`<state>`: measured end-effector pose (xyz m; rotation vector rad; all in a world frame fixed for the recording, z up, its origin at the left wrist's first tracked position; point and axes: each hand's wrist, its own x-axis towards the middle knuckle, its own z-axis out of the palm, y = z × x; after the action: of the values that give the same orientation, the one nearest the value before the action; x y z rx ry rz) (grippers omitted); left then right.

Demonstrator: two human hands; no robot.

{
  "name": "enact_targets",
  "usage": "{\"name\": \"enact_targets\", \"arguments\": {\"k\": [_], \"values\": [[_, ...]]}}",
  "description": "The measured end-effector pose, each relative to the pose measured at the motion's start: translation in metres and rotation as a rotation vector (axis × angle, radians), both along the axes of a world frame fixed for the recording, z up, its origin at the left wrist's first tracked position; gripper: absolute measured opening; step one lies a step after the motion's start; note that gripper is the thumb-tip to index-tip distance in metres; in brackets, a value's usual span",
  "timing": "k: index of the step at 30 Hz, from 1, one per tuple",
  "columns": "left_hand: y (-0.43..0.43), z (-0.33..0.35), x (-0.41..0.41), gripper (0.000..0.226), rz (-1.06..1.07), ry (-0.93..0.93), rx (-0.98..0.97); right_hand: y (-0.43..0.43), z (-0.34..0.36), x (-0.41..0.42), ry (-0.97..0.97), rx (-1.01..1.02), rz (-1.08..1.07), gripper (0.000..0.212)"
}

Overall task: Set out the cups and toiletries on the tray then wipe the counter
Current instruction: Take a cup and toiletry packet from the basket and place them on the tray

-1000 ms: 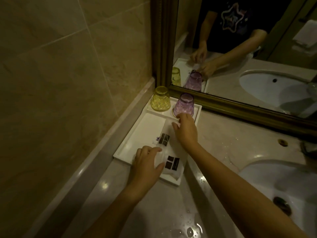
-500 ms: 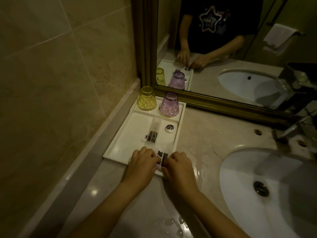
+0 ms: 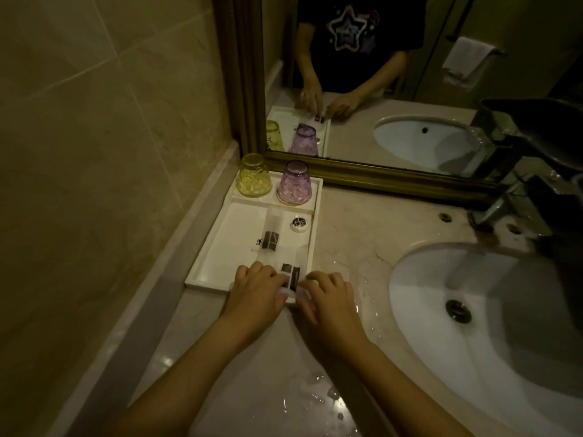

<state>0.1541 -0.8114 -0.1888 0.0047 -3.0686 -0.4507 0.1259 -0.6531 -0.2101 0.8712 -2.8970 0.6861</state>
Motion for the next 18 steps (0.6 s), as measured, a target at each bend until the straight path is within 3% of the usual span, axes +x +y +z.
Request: {"name": "enact_targets", "arguments": {"k": [3,7,18], "values": [[0.005,0.013,-0.008,0.031,0.025,0.024,-0.014,0.019,0.007,-0.005,-0.027,-0.059,-0.133,0.040],[0.031,0.034,-0.027,0.039,0.014,-0.025,0.004,0.054,0.016,-0.021,-0.133,0.080,-0.244,0.053],[0.183,0.071,-0.044,0.039,-0.174,-0.249,-0.029,0.207,0.069,0.000,-0.319,0.233,-0.351,0.075]]}}
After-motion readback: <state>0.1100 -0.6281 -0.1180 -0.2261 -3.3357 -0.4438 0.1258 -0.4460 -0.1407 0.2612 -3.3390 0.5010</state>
